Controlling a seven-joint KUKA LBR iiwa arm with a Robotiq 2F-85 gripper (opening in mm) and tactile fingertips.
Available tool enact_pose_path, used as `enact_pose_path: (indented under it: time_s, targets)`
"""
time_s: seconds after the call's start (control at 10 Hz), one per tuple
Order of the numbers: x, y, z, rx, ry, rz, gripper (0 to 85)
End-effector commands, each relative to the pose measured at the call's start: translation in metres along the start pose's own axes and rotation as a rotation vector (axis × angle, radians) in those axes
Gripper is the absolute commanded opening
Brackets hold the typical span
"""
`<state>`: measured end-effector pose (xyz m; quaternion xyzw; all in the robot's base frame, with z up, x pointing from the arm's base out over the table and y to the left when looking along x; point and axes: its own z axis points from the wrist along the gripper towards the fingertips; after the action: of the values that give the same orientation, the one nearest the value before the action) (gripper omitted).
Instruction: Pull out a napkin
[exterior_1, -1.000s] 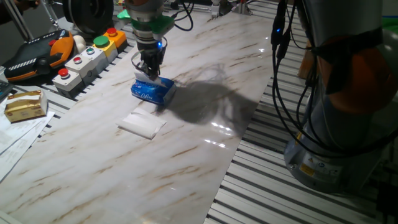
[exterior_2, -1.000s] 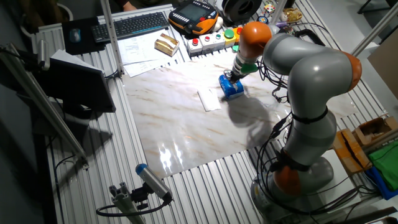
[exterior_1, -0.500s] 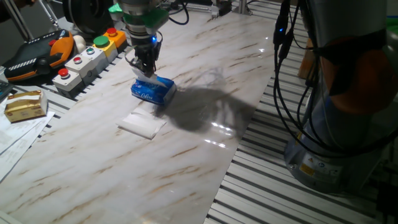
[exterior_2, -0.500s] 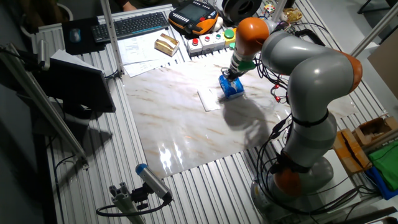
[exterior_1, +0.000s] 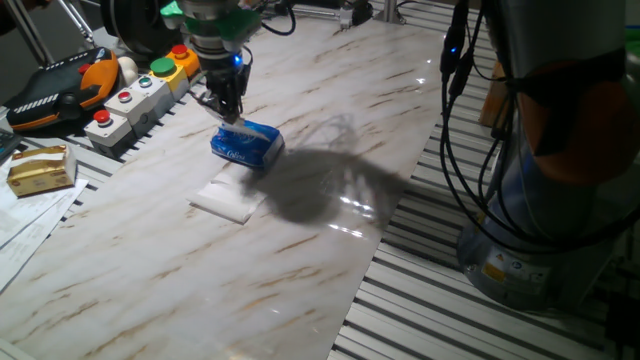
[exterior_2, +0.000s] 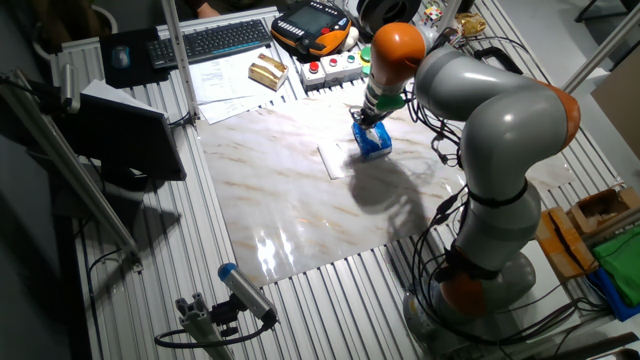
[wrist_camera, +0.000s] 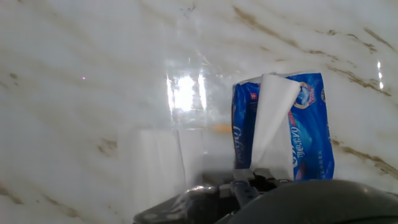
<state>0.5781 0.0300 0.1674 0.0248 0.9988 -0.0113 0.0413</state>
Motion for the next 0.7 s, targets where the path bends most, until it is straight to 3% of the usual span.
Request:
enact_pose_path:
  time_s: [0.0, 0.6]
  targets:
    - [0.001, 0.002, -0.004, 0.0, 0.0, 0.0, 0.7]
    - [0.005, 0.004, -0.027, 0.008, 0.012, -0.007, 0.7]
